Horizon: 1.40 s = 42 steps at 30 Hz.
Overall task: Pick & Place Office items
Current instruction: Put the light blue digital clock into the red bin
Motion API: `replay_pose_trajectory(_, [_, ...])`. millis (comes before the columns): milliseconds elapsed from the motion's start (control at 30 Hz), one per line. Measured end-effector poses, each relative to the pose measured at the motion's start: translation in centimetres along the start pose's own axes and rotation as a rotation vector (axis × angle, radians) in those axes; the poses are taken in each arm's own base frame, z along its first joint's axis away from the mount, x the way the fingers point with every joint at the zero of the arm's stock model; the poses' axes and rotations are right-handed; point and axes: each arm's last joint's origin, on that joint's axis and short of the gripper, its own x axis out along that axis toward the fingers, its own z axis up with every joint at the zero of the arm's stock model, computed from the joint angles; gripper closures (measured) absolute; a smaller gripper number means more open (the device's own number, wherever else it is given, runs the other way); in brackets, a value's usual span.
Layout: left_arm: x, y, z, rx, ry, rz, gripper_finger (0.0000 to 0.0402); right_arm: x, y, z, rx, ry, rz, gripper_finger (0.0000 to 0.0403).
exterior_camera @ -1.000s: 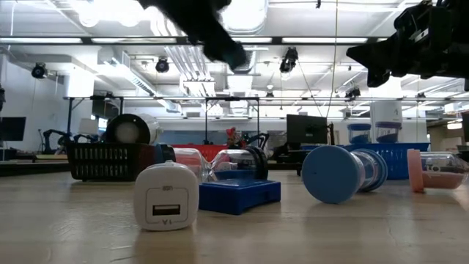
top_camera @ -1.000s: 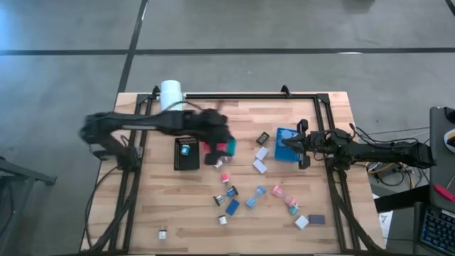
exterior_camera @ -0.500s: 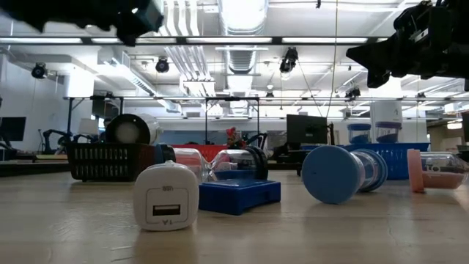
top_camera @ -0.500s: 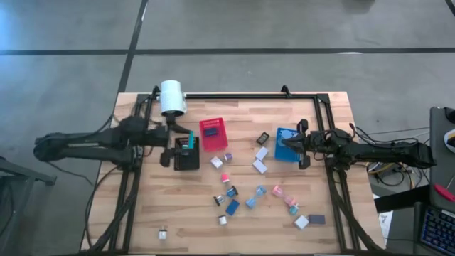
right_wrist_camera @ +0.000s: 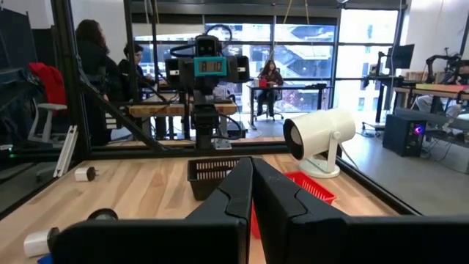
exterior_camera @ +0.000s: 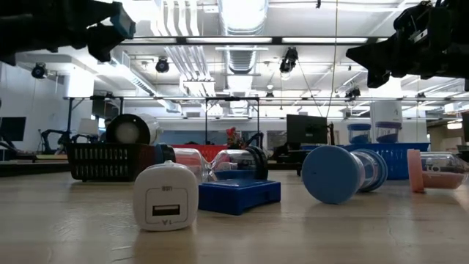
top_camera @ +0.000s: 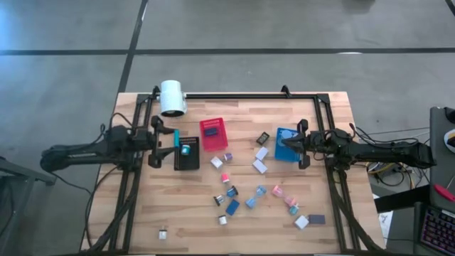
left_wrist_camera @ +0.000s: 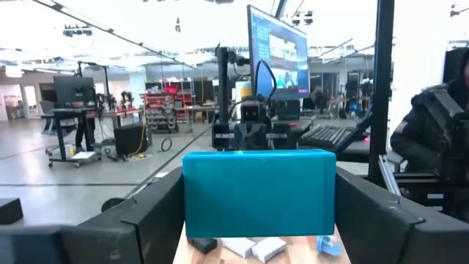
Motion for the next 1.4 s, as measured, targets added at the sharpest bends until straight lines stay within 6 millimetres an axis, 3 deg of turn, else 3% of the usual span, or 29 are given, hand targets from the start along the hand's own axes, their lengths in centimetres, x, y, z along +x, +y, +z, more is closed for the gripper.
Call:
replay_pose_trajectory(300, [-0.4, -0.1, -2.2, -0.017, -0.004, -0.001, 0.0112, 0.0, 0.0, 0.0, 0.000, 0.000, 0.000, 0.0394])
replay_pose_trajectory(500, [-0.5, -0.1, -2.6, -0.016, -0.016, 0.001, 0.0112, 0.0, 0.0, 0.0, 0.000, 0.000, -0.001, 0.0394])
replay_pose_trajectory(600, [-0.4, -0.1, -1.3, -0.049, -0.068, 0.002, 0.0112, 0.0, 0.0, 0.0, -0.001, 0.000, -0.001, 0.0394])
replay_pose_trajectory(767, [0.8, 0.4, 3.4, -0.091, -0.042, 0.070, 0.0112, 0.0, 0.0, 0.0, -0.006, 0.000, -0.004, 0.0394])
replay_pose_trajectory(933, [4.0, 1.5, 7.4, -0.107, 0.239, 0.273, 0.0112, 0.0, 0.0, 0.0, -0.012, 0.000, -0.004, 0.0394])
replay_pose_trajectory(1100, [9.2, 2.8, 8.3, -0.073, 0.560, 0.326, 0.0112, 0.0, 0.0, 0.0, -0.013, -0.001, -0.004, 0.0394])
replay_pose_trajectory(1233, [13.7, 4.0, 6.8, -0.021, 0.740, 0.322, 0.0112, 0.0, 0.0, 0.0, -0.013, -0.002, -0.003, 0.0394])
replay_pose_trajectory(1400, [17.6, 6.2, 2.5, -0.013, 0.960, 0.314, 0.0112, 0.0, 0.0, 0.0, -0.013, -0.002, -0.003, 0.0394])
